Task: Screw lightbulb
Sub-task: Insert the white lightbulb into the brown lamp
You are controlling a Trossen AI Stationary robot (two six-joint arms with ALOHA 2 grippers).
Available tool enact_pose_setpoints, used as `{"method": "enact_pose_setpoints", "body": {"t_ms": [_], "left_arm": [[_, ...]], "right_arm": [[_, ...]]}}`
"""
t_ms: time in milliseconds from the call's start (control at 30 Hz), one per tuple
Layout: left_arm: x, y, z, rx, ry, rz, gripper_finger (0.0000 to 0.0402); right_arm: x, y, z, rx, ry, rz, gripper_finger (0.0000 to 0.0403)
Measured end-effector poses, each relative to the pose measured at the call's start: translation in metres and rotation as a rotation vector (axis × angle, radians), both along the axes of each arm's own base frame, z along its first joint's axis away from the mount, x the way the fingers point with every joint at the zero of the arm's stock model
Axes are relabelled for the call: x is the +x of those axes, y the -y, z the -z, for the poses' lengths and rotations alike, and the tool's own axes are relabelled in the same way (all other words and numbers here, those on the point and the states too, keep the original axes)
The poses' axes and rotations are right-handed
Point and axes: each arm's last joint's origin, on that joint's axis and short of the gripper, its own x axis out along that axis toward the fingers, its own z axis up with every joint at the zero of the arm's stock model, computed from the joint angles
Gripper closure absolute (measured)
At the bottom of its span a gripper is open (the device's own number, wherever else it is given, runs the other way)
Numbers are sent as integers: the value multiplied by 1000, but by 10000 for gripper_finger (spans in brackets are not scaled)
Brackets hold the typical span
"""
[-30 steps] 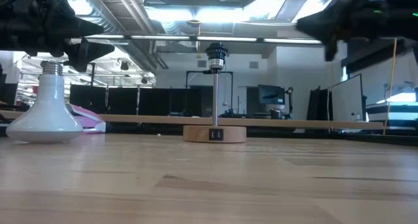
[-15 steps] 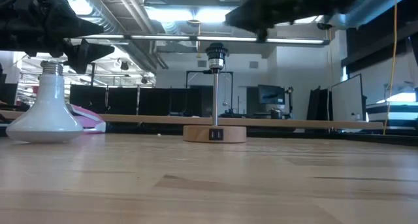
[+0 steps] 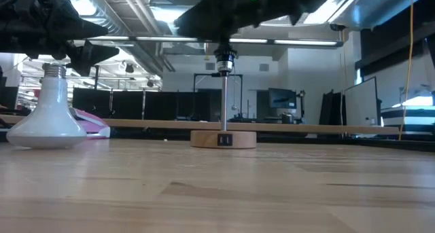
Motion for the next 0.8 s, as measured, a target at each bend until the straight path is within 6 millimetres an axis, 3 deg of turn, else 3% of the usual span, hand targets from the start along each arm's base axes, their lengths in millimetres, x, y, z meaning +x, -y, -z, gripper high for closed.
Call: {"method": "enact_pose_setpoints", "body": {"t_ms": [400,533,800], "left_arm": [[0,0,0,-6,3,-1,137],[0,0,0,-7,2,-1,137],[0,0,0,-7,3,-1,137]], "right_arm": [[80,-30,55,8,-51,-29,128],[100,-30,59,15,-12,-12,117],[130,-31,87,5,-7,25,116]]}}
